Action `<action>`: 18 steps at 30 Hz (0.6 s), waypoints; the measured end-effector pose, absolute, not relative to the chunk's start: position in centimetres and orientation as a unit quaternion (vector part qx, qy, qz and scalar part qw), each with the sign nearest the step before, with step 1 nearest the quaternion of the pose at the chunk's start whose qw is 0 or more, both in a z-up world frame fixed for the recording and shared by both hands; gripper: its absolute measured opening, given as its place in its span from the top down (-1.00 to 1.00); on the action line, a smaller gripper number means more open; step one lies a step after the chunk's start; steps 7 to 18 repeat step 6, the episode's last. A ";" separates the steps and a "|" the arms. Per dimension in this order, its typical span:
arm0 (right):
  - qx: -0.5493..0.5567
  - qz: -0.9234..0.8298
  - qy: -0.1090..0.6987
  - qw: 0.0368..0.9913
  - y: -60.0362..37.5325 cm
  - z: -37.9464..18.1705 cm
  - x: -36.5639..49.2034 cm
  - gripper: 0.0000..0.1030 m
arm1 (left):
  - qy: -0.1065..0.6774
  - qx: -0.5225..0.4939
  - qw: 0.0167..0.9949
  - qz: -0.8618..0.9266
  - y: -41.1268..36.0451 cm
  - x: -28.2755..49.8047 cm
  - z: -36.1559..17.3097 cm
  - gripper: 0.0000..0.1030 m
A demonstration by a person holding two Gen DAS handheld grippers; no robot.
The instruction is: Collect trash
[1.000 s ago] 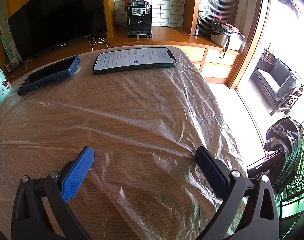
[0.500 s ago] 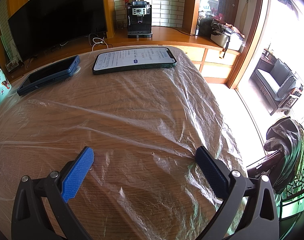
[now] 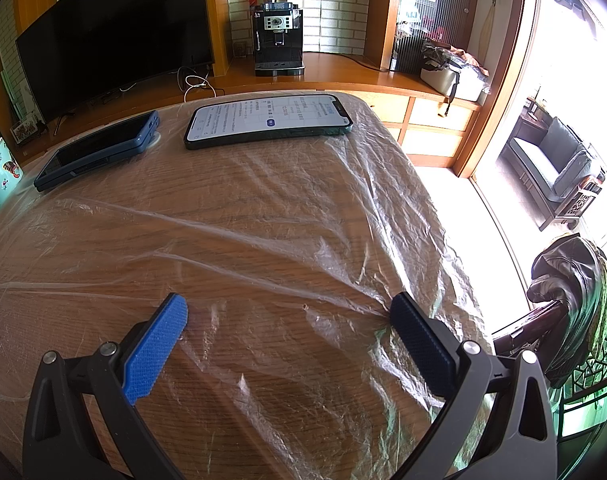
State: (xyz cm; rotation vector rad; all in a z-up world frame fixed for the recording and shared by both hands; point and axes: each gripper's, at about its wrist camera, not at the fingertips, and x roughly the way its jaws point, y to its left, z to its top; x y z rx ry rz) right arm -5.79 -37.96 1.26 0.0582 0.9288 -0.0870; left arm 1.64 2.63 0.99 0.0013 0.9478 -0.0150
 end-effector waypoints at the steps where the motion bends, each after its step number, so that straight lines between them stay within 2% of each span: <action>1: 0.028 -0.042 0.448 0.893 -38.0 1.3 -5.8 -0.93 | 0.456 0.001 0.890 -0.007 2.6 1.6 1.0 -0.97; 18: 0.028 -0.042 0.448 0.893 -38.0 1.3 -5.8 -0.93 | 0.456 0.001 0.890 -0.007 2.7 1.6 1.0 -0.97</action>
